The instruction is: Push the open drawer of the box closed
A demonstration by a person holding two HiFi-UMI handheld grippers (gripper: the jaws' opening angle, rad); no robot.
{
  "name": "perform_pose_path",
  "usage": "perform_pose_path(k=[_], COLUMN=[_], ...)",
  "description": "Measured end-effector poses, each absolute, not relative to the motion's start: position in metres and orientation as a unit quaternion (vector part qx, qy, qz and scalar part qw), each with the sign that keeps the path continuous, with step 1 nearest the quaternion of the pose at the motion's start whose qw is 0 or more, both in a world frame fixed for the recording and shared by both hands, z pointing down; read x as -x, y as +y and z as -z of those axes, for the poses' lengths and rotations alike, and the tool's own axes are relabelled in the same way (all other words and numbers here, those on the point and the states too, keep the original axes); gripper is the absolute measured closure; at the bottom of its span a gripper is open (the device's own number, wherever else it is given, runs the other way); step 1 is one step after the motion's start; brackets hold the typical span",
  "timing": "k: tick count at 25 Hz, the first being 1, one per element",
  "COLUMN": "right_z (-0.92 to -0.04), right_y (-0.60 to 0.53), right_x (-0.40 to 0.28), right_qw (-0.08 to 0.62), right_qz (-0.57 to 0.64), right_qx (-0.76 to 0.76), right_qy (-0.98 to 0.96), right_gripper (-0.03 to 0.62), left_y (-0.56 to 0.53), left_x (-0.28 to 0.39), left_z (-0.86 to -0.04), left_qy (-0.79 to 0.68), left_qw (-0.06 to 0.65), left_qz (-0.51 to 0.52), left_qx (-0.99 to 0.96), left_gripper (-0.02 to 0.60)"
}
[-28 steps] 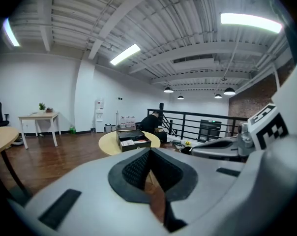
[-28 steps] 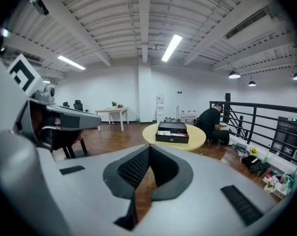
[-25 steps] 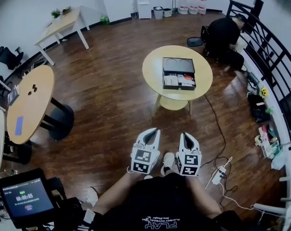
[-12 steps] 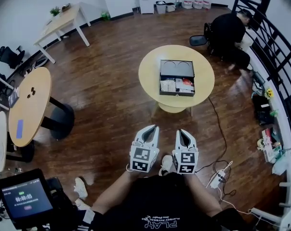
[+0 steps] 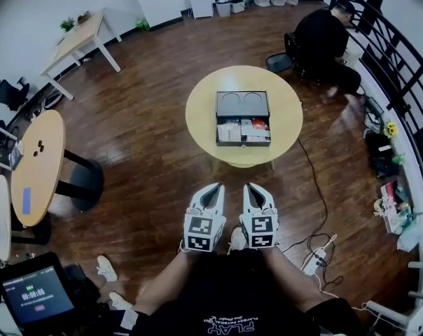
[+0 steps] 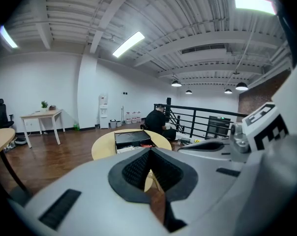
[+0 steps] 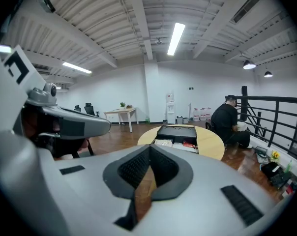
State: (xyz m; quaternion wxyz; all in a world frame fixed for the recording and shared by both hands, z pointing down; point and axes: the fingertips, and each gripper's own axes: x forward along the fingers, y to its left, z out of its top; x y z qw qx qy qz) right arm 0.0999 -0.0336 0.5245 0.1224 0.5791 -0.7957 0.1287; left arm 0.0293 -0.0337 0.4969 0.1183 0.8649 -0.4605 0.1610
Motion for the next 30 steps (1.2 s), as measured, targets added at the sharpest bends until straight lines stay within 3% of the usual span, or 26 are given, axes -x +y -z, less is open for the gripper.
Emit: perform_pose_path(k=[30], right_z=[-0.555], right_y=[-0.154], right_x=[-0.096], right_qw=[0.143], right_qz=[-0.182], right_qx=[-0.573], right_qy=[-0.787], right_gripper=[0.589], left_y=[-0.169], left_x=[-0.01], left_z=[-0.529], left_qy=[-0.476], left_qw=[0.13], left_qz=[-0.183], left_qx=[-0.85], left_gripper=[0.584])
